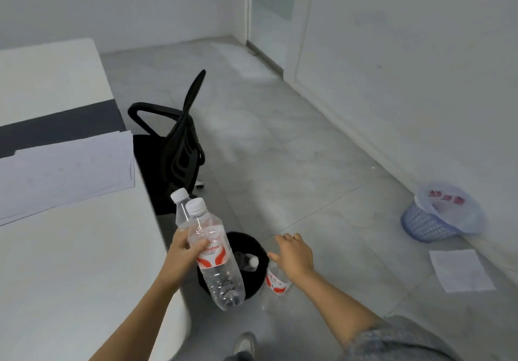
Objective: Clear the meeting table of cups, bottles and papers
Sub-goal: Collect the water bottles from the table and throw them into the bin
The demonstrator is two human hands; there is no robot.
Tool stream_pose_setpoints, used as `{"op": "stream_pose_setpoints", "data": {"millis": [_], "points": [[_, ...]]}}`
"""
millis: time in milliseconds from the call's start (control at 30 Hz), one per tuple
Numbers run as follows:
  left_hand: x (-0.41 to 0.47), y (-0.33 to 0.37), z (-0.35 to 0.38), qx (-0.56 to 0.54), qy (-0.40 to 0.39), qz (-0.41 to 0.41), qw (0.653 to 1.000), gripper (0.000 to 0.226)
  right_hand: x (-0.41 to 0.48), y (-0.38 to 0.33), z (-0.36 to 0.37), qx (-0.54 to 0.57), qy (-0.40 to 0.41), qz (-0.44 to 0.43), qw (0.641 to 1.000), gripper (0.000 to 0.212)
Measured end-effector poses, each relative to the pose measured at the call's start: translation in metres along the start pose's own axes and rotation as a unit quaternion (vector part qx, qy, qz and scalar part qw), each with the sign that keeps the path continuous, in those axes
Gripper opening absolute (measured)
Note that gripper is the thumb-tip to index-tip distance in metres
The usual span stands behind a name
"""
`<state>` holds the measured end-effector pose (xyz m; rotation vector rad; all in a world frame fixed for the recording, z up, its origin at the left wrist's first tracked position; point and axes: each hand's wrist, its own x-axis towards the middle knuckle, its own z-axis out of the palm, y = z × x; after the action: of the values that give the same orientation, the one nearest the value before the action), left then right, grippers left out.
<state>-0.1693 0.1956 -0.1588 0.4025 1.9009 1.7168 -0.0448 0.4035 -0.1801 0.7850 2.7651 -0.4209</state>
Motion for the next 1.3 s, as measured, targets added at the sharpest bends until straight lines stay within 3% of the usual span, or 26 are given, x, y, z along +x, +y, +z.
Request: {"op": "stream_pose_setpoints", "data": {"millis": [200, 333, 433, 567, 733, 833, 1000, 1067, 1200, 1300], "points": [[0.031, 0.004, 0.010, 0.005, 0.053, -0.013, 0.999, 0.037, 0.070, 0.013, -0.011, 0.042, -0.028, -0.010, 0.999, 0.038], [0.038, -0.005, 0.018, -0.002, 0.112, -0.025, 0.993, 0.069, 0.108, 0.012, -0.008, 0.065, -0.060, -0.031, 0.996, 0.034], [0.036, -0.012, 0.030, -0.014, 0.163, -0.044, 0.986, 0.060, 0.127, 0.011, 0.003, 0.058, -0.080, -0.072, 0.993, 0.030], [0.034, -0.027, 0.050, -0.015, 0.222, -0.067, 0.973, 0.084, 0.143, 0.021, 0.025, 0.070, -0.173, -0.130, 0.974, 0.030], [0.030, -0.022, 0.071, -0.047, 0.251, -0.090, 0.963, 0.086, 0.149, 0.037, 0.029, 0.079, -0.279, -0.164, 0.943, 0.034], [0.034, -0.010, 0.077, -0.055, 0.243, -0.099, 0.963, 0.091, 0.161, 0.033, 0.019, 0.101, -0.327, -0.185, 0.921, 0.041], [0.049, 0.022, 0.085, -0.062, 0.180, -0.111, 0.975, 0.099, 0.165, 0.014, -0.001, 0.214, -0.429, -0.176, 0.860, 0.080], [0.056, 0.034, 0.089, -0.082, 0.147, -0.105, 0.980, 0.098, 0.163, 0.004, -0.004, 0.241, -0.445, -0.183, 0.843, 0.085], [0.065, 0.052, 0.094, -0.138, 0.084, -0.105, 0.981, 0.078, 0.169, 0.004, 0.012, 0.244, -0.458, -0.217, 0.827, 0.071], [0.067, 0.046, 0.089, -0.151, 0.080, -0.115, 0.978, 0.077, 0.170, 0.008, -0.003, 0.304, -0.443, -0.194, 0.821, 0.040]]}}
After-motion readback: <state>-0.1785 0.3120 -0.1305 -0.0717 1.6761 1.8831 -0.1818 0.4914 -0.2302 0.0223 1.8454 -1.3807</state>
